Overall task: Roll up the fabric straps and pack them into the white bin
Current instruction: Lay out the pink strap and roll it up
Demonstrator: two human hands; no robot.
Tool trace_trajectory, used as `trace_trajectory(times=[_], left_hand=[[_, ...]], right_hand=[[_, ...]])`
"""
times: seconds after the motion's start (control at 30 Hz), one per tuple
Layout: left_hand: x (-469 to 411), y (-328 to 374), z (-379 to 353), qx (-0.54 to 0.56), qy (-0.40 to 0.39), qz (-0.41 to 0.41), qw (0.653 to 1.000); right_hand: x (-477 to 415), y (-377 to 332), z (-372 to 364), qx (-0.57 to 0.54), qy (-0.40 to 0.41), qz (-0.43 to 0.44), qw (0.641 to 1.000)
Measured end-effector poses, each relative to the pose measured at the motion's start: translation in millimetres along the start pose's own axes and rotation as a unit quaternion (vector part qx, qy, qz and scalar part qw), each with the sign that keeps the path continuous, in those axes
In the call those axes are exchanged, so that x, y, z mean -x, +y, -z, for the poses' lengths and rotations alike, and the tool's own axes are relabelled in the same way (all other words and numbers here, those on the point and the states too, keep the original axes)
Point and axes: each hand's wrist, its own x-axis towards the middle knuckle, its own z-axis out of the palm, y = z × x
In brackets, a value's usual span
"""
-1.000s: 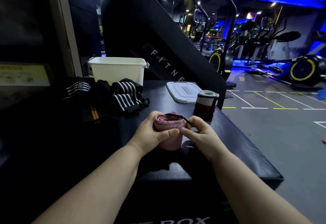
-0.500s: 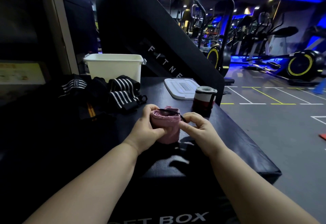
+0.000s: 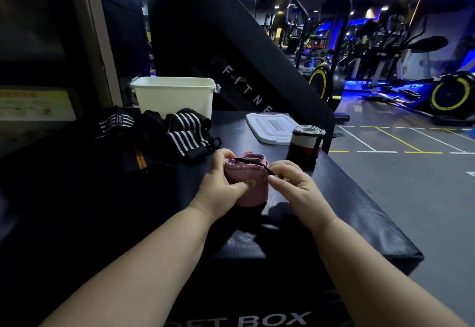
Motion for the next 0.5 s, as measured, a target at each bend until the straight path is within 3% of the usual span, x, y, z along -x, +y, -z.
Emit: trace_trajectory(times=[0.13, 0.33, 0.5], left_hand=[[-2, -3, -2, 0.011, 0.003, 0.0, 1.0], [-4, -3, -2, -0.014, 0.007, -0.023, 1.0], [-3, -2, -1, -0.02, 0.007, -0.039, 0.999]], right_hand=[[-3, -1, 0, 0.011, -0.039, 0.014, 0.999], [-3, 3, -1, -0.061, -0.059, 0.002, 0.996], [-5, 9, -1, -0.095, -0.047, -0.031, 0.994]])
